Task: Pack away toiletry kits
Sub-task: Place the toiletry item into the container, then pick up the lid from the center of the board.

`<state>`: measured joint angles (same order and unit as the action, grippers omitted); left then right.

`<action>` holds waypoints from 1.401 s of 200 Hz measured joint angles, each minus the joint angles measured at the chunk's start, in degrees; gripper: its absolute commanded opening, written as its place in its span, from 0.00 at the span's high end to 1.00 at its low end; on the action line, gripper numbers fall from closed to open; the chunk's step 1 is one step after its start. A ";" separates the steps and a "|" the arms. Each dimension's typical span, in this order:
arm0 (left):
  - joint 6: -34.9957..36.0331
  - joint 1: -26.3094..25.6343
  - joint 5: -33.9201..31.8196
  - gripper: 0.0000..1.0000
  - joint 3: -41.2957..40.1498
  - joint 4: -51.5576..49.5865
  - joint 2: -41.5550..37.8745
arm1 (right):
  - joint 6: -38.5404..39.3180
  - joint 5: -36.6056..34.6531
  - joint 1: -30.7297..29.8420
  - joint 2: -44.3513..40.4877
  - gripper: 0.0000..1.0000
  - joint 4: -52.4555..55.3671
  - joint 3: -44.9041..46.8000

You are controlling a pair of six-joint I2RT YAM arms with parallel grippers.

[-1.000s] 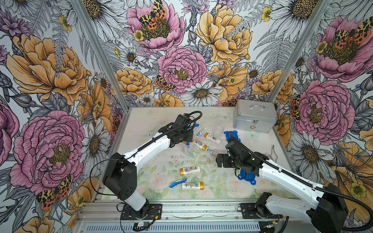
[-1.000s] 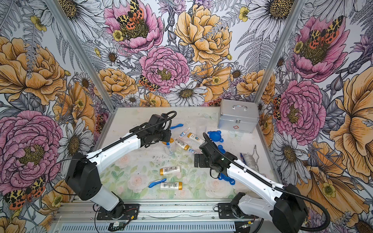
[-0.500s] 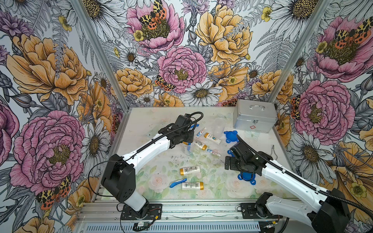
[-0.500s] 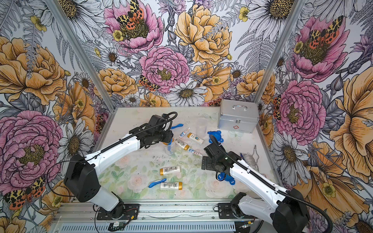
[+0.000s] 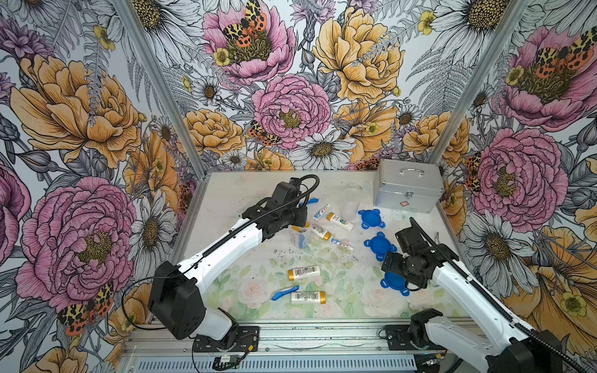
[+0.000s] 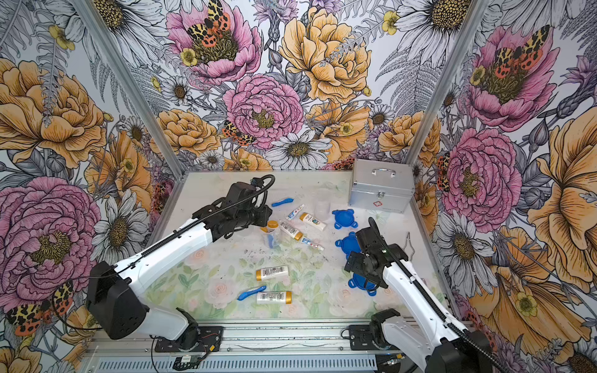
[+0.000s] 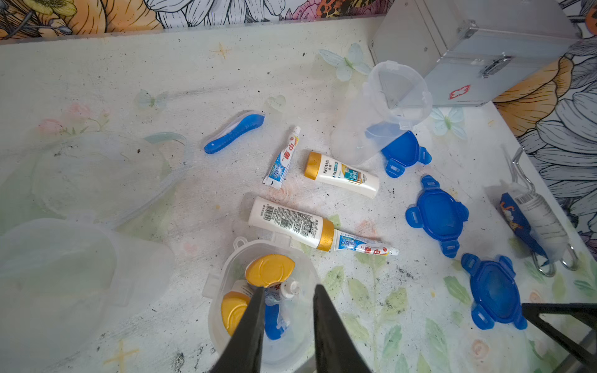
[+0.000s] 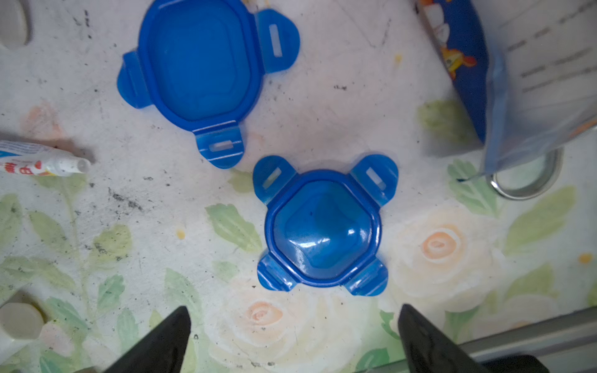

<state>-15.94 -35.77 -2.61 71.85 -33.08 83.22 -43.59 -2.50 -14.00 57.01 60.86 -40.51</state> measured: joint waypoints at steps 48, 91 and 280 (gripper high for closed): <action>-0.92 0.02 1.84 0.26 -0.39 0.00 -1.92 | 1.77 0.90 5.77 6.62 0.01 -0.22 0.96; -1.20 0.33 3.76 0.02 -0.87 0.83 -2.84 | 2.12 3.15 9.07 13.29 0.01 -5.05 1.73; -5.73 10.80 9.88 0.02 -10.14 3.58 -12.33 | 2.71 3.17 1.51 23.52 0.29 -12.70 0.37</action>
<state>-21.67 -24.97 7.27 61.71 -29.50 70.89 -40.88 0.67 -12.49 80.53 48.16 -40.14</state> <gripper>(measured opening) 0.984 0.854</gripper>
